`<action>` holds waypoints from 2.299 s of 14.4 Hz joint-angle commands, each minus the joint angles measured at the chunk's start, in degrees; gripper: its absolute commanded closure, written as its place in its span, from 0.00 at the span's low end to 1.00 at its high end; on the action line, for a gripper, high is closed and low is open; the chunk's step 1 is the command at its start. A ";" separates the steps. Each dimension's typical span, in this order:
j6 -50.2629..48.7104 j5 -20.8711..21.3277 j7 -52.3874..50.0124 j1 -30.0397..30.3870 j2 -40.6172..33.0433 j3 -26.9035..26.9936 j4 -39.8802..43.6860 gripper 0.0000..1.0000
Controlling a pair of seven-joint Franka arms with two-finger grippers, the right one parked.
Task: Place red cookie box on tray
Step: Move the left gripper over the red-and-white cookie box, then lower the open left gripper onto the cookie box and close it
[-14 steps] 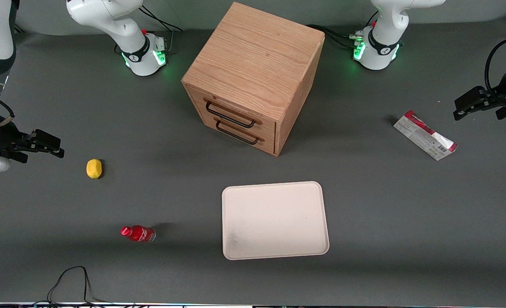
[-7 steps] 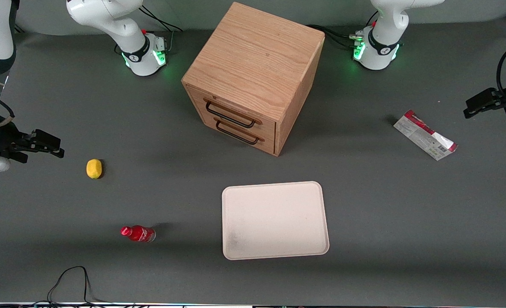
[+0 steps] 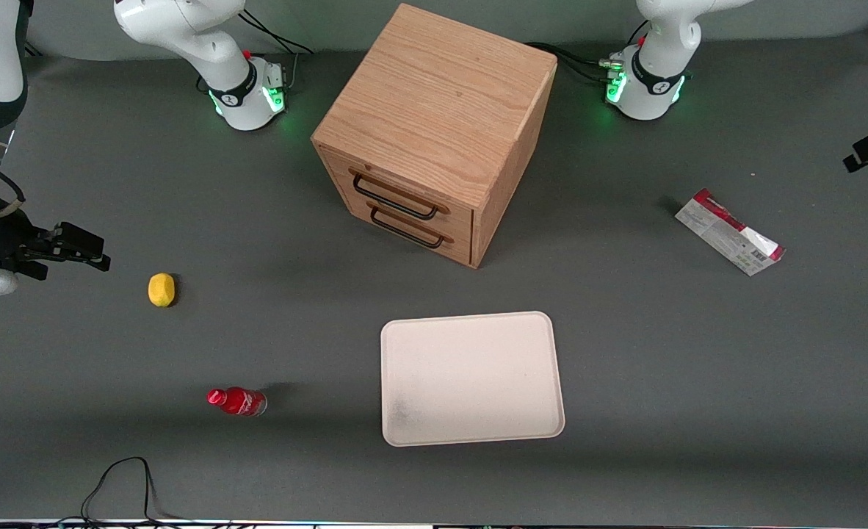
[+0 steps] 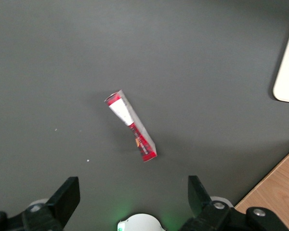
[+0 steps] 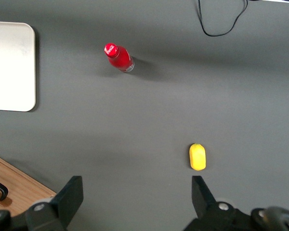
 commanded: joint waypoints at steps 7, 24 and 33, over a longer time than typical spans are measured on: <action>0.41 -1.83 -7.19 10.04 -6.26 -7.76 -6.55 0.00; 23.77 -1.83 -29.62 11.54 -8.20 -8.30 -29.74 0.00; 48.29 -2.88 -29.62 11.10 -1.62 -8.74 -44.16 0.00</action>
